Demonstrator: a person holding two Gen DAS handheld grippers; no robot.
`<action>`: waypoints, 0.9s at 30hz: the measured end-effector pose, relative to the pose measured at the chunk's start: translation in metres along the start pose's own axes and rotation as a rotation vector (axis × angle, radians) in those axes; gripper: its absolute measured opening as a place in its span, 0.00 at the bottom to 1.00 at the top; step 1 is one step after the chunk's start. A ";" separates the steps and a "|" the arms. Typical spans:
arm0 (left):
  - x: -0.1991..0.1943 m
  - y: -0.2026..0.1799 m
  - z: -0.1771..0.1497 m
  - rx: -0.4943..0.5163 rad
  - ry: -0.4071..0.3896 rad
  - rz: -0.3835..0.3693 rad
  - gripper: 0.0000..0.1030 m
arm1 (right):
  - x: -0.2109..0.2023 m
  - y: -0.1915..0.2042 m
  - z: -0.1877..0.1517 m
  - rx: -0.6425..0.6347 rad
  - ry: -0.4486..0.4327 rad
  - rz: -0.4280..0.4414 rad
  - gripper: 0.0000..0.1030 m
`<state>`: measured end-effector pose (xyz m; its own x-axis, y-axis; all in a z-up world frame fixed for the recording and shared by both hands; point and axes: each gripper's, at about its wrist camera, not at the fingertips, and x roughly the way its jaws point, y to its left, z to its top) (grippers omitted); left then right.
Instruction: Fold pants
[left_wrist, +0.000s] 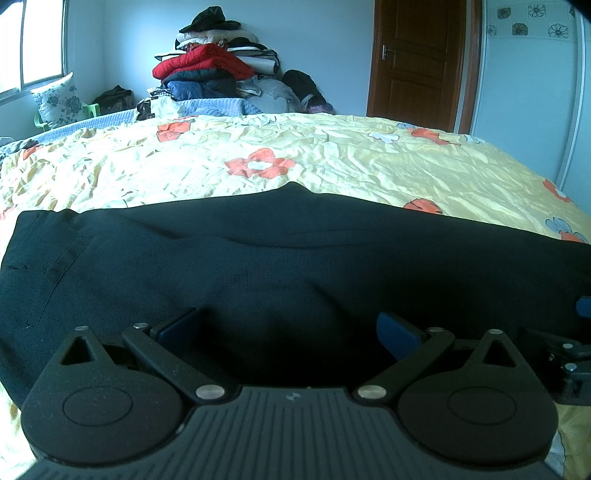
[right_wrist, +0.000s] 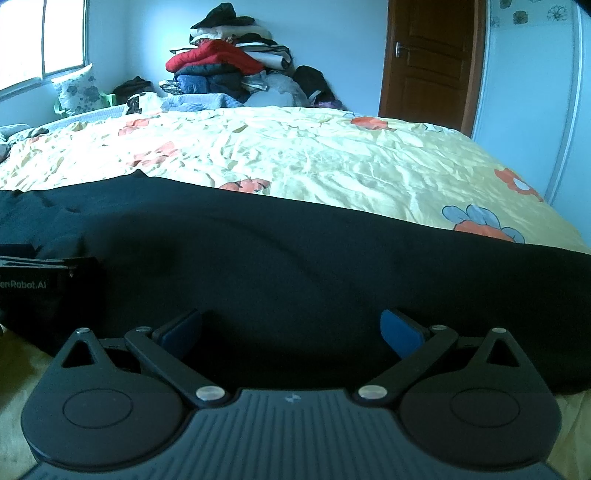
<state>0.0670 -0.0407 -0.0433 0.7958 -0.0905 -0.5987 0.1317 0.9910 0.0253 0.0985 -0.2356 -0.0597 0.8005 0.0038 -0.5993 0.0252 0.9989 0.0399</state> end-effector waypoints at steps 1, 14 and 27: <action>0.000 0.000 0.000 0.000 0.000 0.000 1.00 | 0.000 -0.001 0.001 0.001 0.005 0.007 1.00; 0.000 0.000 0.000 -0.001 0.000 -0.001 1.00 | -0.074 -0.098 0.004 0.224 -0.278 -0.111 1.00; 0.000 0.000 0.000 -0.001 0.000 -0.001 1.00 | -0.095 -0.241 -0.075 0.952 -0.207 -0.153 1.00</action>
<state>0.0671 -0.0403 -0.0430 0.7957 -0.0913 -0.5987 0.1320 0.9910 0.0243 -0.0288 -0.4732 -0.0722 0.8351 -0.2213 -0.5037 0.5361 0.5327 0.6548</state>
